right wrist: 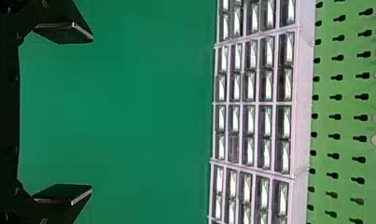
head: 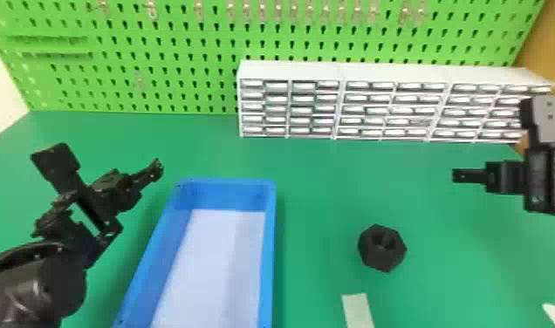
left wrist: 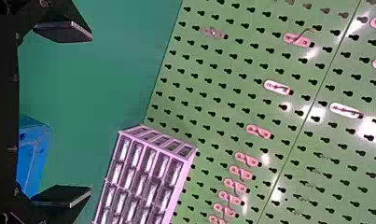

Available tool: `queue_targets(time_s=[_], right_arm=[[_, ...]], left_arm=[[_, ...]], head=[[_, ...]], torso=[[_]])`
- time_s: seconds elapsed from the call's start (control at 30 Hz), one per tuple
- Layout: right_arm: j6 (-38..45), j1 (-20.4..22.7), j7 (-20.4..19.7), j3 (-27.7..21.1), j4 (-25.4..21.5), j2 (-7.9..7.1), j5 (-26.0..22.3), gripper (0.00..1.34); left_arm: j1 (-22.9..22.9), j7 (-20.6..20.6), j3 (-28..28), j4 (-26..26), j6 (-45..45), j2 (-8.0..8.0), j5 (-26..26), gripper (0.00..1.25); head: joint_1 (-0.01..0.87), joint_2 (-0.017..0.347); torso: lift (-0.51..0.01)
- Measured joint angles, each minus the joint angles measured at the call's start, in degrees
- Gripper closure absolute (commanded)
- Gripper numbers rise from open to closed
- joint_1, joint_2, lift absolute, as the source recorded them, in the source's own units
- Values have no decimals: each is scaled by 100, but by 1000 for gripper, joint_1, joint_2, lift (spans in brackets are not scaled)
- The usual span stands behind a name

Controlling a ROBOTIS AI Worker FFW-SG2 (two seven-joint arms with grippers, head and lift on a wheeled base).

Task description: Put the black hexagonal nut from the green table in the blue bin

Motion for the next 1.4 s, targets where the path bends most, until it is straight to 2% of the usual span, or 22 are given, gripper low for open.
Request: queue_targets(time_s=[0.23,0.53,0.87,1.17,1.4], right_arm=[[494,-54,-284,161,-259,40,-243,160],[993,-52,-577,213,-476,95,-304,160],[1549,-94,-592,309,-526,95,-285,160],[1571,-16,-592,358,-518,193,-234,160],[1571,45,-592,428,-470,340,-73,160]], left_arm=[[12,-9,0,0,0,0,0,125],[17,-17,15,-1,0,0,0,125],[3,-18,-1,-9,0,2,-8,125],[0,-18,-12,-9,0,9,-15,125],[0,-16,-25,-8,1,9,-28,125]], head=[[666,32],[666,32],[666,32],[666,32],[666,32]], torso=[[-100],[-100],[-100],[-100],[-100]])
